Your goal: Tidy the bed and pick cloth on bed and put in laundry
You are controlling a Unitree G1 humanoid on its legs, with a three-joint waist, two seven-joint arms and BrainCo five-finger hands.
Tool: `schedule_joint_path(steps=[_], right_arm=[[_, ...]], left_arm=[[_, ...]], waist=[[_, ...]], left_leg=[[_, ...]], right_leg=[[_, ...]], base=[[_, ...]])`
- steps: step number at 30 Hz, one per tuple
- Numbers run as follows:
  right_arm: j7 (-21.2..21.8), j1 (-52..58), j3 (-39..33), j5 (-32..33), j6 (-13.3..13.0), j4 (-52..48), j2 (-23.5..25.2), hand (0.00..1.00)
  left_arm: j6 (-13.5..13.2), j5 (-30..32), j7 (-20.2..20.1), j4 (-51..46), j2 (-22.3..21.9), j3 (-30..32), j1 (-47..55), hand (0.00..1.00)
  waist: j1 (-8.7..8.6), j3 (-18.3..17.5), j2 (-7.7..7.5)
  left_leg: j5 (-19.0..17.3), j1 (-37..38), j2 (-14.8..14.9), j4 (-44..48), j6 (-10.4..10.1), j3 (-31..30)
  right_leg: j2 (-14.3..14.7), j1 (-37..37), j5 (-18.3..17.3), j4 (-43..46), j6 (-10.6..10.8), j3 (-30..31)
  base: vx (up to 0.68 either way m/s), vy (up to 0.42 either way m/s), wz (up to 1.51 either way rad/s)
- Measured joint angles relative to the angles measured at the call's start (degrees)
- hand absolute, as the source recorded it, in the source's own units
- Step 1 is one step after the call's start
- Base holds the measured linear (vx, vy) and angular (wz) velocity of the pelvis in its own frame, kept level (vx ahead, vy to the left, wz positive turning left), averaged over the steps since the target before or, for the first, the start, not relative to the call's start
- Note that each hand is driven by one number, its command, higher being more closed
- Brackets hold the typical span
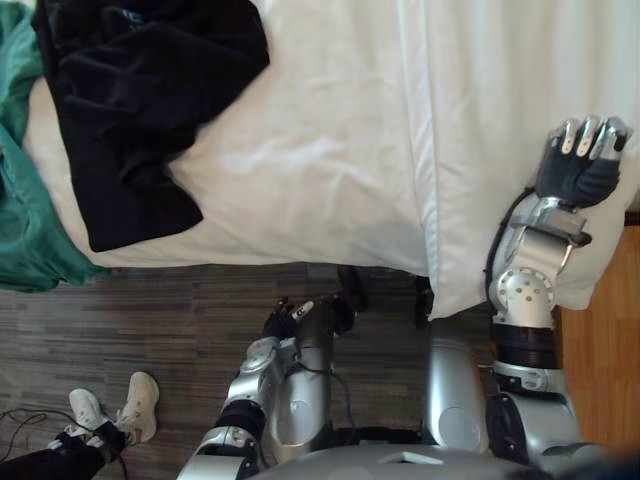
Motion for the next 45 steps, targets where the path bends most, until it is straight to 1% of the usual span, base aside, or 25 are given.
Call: schedule_joint_path(steps=[2,4,7,8,10,13,18,20,23,25,26,27,28,29,31,32,33,34,35,36,38,39,40,42,45], right_arm=[[3.3,1.8,1.3,0.4,-0.9,0.0,0.9,1.00],[7.2,5.4,1.3,0.5,-1.1,0.7,1.1,1.00],[9.9,10.8,-1.0,1.9,-0.6,2.9,1.0,1.00],[9.9,11.8,-2.0,2.5,-0.2,4.7,0.9,1.00],[9.3,15.6,-5.3,4.7,1.6,12.4,0.2,1.00],[9.4,20.0,-6.6,5.0,3.9,14.6,-0.3,1.00],[10.5,22.0,-7.4,4.7,6.7,17.7,-1.8,1.00],[10.6,22.4,-7.7,3.7,7.8,19.3,-2.2,1.00],[11.0,24.7,-8.4,3.5,9.4,19.8,-2.3,1.00],[11.0,26.8,-9.9,1.9,10.5,20.2,-2.2,1.00],[10.8,28.8,-11.0,0.9,10.9,20.4,-2.2,0.00],[10.3,29.7,-11.5,-0.1,11.1,20.6,-2.1,0.00],[8.8,31.8,-12.4,-3.1,11.2,21.2,-2.1,0.00],[7.8,32.9,-12.9,-5.5,11.3,21.8,-2.1,0.00],[3.7,36.6,-14.7,-18.1,12.7,26.1,-1.1,0.00],[2.9,37.2,-14.8,-21.3,12.9,27.5,-0.7,0.00],[1.1,38.0,-15.2,-27.5,13.0,31.5,-0.3,0.00],[-0.5,38.3,-16.1,-33.1,13.3,35.2,0.1,0.00],[-1.2,38.3,-16.4,-35.7,13.4,36.9,0.2,0.00],[-2.6,38.3,-16.5,-41.2,13.5,39.9,0.2,0.00],[-4.3,38.3,-16.7,-50.3,13.4,44.0,0.2,0.00],[-4.6,38.4,-16.7,-55.3,13.5,46.4,0.3,0.00],[-4.5,38.3,-16.4,-58.6,13.5,48.1,0.5,0.00],[-4.5,38.2,-16.3,-61.8,13.5,49.8,0.7,0.00],[-4.0,37.4,-16.4,-67.1,13.4,52.9,0.6,0.00]], left_arm=[[-1.6,-1.4,1.1,0.5,-0.4,0.2,-0.7,0.00],[-3.4,-2.2,1.7,0.6,-1.1,0.4,-0.8,0.00],[-4.7,-3.9,1.7,0.6,-2.9,0.8,-1.6,0.00],[-4.9,-3.9,1.7,0.6,-3.2,0.9,-1.8,0.00],[-5.3,-4.8,1.7,0.7,-4.8,2.4,-2.5,0.00],[-5.6,-7.1,1.6,2.0,-4.9,2.8,-3.2,0.00],[-5.6,-8.4,-0.5,3.1,-5.7,2.9,-3.3,0.00],[-5.0,-8.4,-1.3,4.5,-5.8,2.6,-3.0,0.00],[-4.0,-8.4,-1.7,4.5,-5.6,2.8,-1.4,0.00],[-3.7,-8.4,-1.9,4.3,-5.2,2.9,0.5,0.00],[-2.9,-8.2,-1.9,4.5,-5.0,3.2,1.5,0.00],[-2.1,-8.1,-1.9,4.6,-5.0,3.6,2.0,0.00],[-1.0,-7.7,-1.9,4.6,-5.1,4.1,3.7,0.00],[-0.4,-7.5,-1.9,4.7,-5.0,4.1,4.4,0.00],[2.3,-4.9,-2.1,5.6,-4.7,4.5,7.2,0.00],[2.8,-4.0,-2.2,5.7,-4.4,4.9,8.0,0.00],[4.1,-3.0,-2.8,5.7,-3.9,6.0,9.2,0.00],[4.7,-1.7,-3.2,5.7,-3.9,6.8,10.3,0.00],[4.8,-0.9,-3.3,5.7,-3.8,7.1,10.9,0.00],[5.1,-0.7,-3.7,6.9,-3.6,7.5,11.4,0.00],[6.0,1.2,-4.7,7.6,-3.7,7.9,11.8,0.00],[6.3,2.0,-5.2,7.9,-4.1,8.5,12.0,0.00],[6.8,3.1,-5.6,8.0,-4.2,8.7,12.2,0.00],[7.0,3.7,-6.5,8.6,-4.1,8.7,12.7,0.00],[6.4,5.6,-7.8,9.0,-3.4,8.5,12.9,0.00]], waist=[[-0.12,0.1,-0.11],[-1.10,0.1,-0.12],[-1.39,0.1,-0.15],[-1.43,0.1,-0.16],[-1.84,0.1,-0.17],[-3.13,0.1,-0.16],[-3.80,0.2,-0.28],[-3.86,0.2,-0.72],[-3.86,-0.2,-2.00],[-3.83,-1.0,-3.32],[-3.85,-2.3,-4.56],[-3.87,-3.3,-5.08],[-3.88,-5.6,-6.04],[-3.88,-7.0,-6.49],[-3.58,-12.5,-8.45],[-3.51,-13.9,-8.97],[-3.72,-16.5,-9.51],[-3.73,-18.8,-9.18],[-3.71,-19.7,-8.81],[-3.75,-21.3,-8.24],[-3.99,-22.2,-6.95],[-3.95,-22.8,-6.30],[-3.91,-23.1,-5.78],[-3.84,-23.5,-5.42],[-3.45,-23.7,-5.75]], left_leg=[[-0.9,-0.7,0.5,1.0,-0.3,1.3],[-1.8,-0.6,0.7,1.9,-0.4,2.1],[-2.8,-0.3,1.0,2.4,-0.4,4.0],[-3.1,-0.3,1.0,2.6,-0.3,4.4],[-4.0,-0.3,1.1,3.5,0.0,5.8],[-5.1,0.1,1.5,4.4,0.2,7.1],[-6.3,2.9,2.5,4.9,0.2,7.8],[-6.7,6.1,2.9,4.1,0.1,8.5],[-7.0,11.1,3.6,2.1,-0.5,9.6],[-7.1,14.3,3.9,0.1,-1.0,10.7],[-6.9,17.0,4.1,-1.7,-1.3,11.3],[-6.8,18.0,4.1,-2.5,-1.4,11.7],[-6.4,20.1,4.0,-4.3,-1.8,12.2],[-6.2,21.1,3.8,-5.3,-2.0,12.3],[-4.1,27.0,2.3,-11.9,-3.5,12.9],[-3.2,28.3,1.8,-13.7,-4.1,13.2],[-1.3,31.1,0.8,-17.2,-5.4,13.6],[-0.2,33.5,0.0,-20.3,-5.9,13.5],[0.2,34.5,-0.2,-21.5,-6.1,13.4],[0.9,36.4,-0.7,-23.6,-6.8,12.9],[2.1,39.2,-1.4,-26.3,-7.6,11.7],[2.8,40.6,-1.6,-27.8,-8.1,11.0],[3.5,41.8,-1.7,-29.1,-8.2,10.2],[4.5,43.2,-1.7,-30.8,-8.4,8.7],[5.9,44.9,-1.7,-33.2,-8.1,6.6]], right_leg=[[0.2,-1.6,0.0,0.9,0.0,1.1],[0.3,-1.9,-0.4,1.6,0.1,2.0],[0.8,-2.7,-0.4,1.9,0.2,4.0],[0.8,-2.9,-0.4,2.1,0.3,4.4],[1.0,-3.8,-0.8,2.8,0.8,5.9],[1.4,-4.2,-0.9,3.3,1.1,7.3],[2.0,-1.2,-1.0,2.1,1.1,7.3],[2.4,2.1,-0.9,0.6,1.2,7.3],[3.4,7.4,-0.2,-2.9,1.3,7.4],[3.9,10.7,0.6,-5.8,1.3,7.4],[4.3,13.5,1.2,-8.2,1.4,7.3],[4.3,14.6,1.4,-9.2,1.4,7.2],[4.3,16.9,1.8,-11.3,1.7,7.0],[4.3,18.3,2.0,-12.6,1.8,6.7],[3.9,24.6,2.8,-18.4,1.9,5.0],[3.7,25.9,3.1,-19.6,2.2,4.4],[3.1,28.8,3.6,-21.9,3.0,2.8],[3.0,30.9,4.0,-23.7,3.6,0.8],[3.0,31.9,4.1,-24.5,3.7,0.0],[2.9,34.0,4.1,-25.8,3.7,-1.2],[2.7,37.2,4.1,-27.3,3.7,-3.3],[2.7,38.7,4.2,-28.0,3.7,-4.7],[2.9,40.3,4.2,-28.5,3.7,-6.2],[3.2,41.9,4.2,-28.8,3.7,-7.9],[3.8,44.4,4.5,-29.9,3.3,-9.9]], base=[[-0.02,0.014,-0.28],[0.02,0.027,-0.20],[0.05,0.045,-0.27],[0.07,0.061,-0.26],[0.08,0.049,-0.26],[0.09,0.028,-0.27],[0.09,0.004,-0.17],[0.06,0.001,-0.23],[0.06,0.000,-0.29],[0.11,-0.004,-0.27],[0.13,-0.004,-0.26],[0.16,-0.003,-0.22],[0.15,-0.004,-0.10],[0.23,-0.004,-0.03],[0.27,-0.008,0.07],[0.25,-0.019,0.21],[0.28,-0.036,0.26],[0.18,-0.025,0.26],[0.20,-0.028,0.18],[0.15,-0.020,0.21],[0.17,-0.031,0.34],[0.10,-0.053,0.43],[0.08,-0.062,0.38],[0.03,-0.068,0.43],[0.00,-0.074,0.36]])
